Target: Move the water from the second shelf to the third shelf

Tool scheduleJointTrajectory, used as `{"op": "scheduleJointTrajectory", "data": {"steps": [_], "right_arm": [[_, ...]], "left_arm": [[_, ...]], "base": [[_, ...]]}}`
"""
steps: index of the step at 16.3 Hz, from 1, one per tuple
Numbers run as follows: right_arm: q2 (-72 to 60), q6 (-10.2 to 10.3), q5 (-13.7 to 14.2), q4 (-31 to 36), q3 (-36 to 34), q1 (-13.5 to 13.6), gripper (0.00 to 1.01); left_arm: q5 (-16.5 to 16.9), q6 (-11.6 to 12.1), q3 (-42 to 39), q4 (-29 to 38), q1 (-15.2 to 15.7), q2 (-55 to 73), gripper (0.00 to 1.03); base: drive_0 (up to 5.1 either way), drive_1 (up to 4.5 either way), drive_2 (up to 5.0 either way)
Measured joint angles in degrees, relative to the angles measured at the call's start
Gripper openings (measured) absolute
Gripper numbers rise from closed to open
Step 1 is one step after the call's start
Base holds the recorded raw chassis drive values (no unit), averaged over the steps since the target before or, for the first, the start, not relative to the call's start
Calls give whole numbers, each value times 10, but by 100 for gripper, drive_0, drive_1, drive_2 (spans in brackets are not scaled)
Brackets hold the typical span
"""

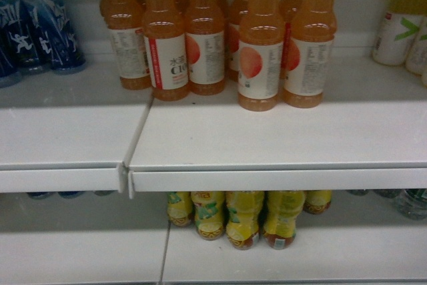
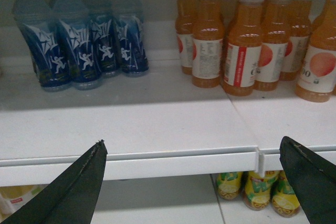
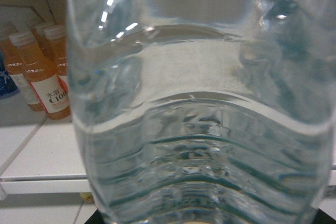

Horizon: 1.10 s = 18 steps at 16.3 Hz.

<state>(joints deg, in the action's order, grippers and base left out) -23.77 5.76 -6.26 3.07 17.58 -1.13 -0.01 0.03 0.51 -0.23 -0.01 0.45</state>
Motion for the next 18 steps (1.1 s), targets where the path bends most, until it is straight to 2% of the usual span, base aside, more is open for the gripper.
{"op": "scheduleJointTrajectory", "data": {"steps": [18], "right_arm": [[1,0,0,3,0,0,41]], "left_arm": [[0,0,0,0,0,0,98]], "base": [[-504,241,241]]}}
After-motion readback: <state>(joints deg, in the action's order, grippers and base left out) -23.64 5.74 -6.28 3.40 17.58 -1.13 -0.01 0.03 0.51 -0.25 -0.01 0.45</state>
